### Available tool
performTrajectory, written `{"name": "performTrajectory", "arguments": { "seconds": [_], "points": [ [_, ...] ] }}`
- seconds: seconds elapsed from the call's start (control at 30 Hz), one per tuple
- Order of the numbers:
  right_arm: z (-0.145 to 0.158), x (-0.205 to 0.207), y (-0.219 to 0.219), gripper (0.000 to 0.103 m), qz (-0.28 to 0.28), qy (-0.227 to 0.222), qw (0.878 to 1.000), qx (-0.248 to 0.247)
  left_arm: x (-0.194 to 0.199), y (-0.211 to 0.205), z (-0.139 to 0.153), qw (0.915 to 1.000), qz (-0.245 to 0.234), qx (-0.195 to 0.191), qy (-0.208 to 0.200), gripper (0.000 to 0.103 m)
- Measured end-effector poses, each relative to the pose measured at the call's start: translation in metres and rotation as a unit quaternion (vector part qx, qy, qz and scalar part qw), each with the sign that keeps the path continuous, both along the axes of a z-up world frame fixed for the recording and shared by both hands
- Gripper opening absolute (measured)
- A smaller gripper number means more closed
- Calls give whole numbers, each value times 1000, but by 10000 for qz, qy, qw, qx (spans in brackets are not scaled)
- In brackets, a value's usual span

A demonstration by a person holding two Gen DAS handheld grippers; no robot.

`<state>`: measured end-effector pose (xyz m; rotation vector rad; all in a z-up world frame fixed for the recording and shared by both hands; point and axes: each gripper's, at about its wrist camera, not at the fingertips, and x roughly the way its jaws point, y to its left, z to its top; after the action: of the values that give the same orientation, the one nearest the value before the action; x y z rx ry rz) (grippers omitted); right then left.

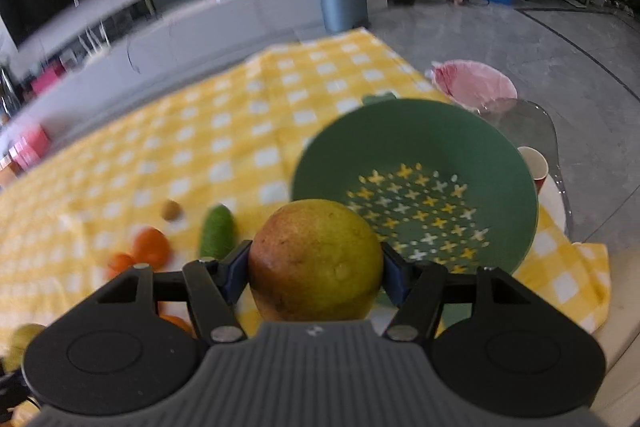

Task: Organize fruits
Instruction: 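Lower the apple into the green colander and open right tool while left tool carries the pear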

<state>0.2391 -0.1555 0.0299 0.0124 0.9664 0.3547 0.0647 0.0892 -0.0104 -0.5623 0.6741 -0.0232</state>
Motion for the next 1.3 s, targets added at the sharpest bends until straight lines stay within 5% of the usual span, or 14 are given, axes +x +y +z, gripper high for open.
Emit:
{"name": "performTrajectory", "arguments": {
  "seconds": [0.3,0.67,1.13,1.3],
  "points": [
    [-12,48,-9,62,-272,118,9990,-340,5,2,-5,10000,10,-73,45,77],
    [-66,104,-4,62,-484,1037,9899,-838,26,-3,-3,9994,-177,-283,-2,77],
    [-89,127,-5,63,-684,957,9653,-2333,103,-78,32,9927,-1174,-70,-278,77],
    [-69,116,-1,83,-496,331,9574,-2825,119,-97,41,9900,-1381,-13,-302,77]
  ]
}}
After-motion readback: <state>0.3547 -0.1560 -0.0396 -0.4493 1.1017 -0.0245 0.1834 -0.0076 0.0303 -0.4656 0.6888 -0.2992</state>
